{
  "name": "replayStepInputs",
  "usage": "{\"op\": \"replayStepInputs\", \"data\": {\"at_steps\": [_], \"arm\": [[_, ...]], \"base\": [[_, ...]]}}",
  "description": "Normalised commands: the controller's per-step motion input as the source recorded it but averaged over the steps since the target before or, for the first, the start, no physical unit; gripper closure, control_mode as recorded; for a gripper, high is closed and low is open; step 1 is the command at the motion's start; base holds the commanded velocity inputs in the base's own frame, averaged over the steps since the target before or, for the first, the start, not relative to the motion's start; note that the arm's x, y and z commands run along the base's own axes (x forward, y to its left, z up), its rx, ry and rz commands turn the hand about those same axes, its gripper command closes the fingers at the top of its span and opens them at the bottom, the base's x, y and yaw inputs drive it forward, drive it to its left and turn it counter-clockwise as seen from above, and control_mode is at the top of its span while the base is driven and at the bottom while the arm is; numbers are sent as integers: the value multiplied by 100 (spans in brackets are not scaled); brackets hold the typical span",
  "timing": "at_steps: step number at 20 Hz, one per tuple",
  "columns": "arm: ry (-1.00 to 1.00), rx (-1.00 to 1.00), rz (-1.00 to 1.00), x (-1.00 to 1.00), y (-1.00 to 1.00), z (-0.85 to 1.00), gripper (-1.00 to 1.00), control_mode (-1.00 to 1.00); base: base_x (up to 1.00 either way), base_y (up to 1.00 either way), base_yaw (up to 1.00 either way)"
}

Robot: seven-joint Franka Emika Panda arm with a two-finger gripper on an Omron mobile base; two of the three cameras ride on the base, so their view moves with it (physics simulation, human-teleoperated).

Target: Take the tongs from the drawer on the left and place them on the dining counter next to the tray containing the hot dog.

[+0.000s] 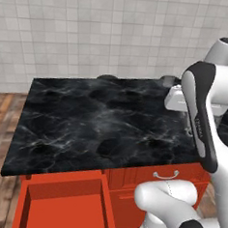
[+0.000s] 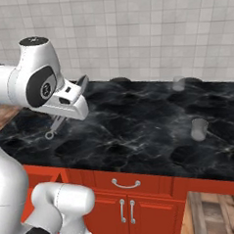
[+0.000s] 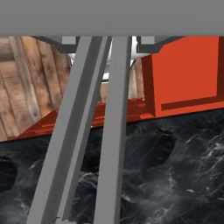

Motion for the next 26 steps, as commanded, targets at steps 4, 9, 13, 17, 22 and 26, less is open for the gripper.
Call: {"op": "replayStepInputs", "data": {"at_steps": [4, 9, 13, 17, 22, 26], "arm": [[0, 0, 1, 24, -1, 0, 100, -100], [-3, -4, 1, 22, 0, 0, 100, -100], [-21, -6, 2, 1, 0, 0, 100, -100], [-21, -6, 2, 0, 0, 0, 100, -100], [-4, -2, 1, 0, 0, 0, 100, -100], [0, -1, 0, 0, 0, 11, 100, -100]], "base": [[0, 0, 0], [0, 0, 0], [0, 0, 0], [0, 0, 0], [0, 0, 0], [0, 0, 0]]}}
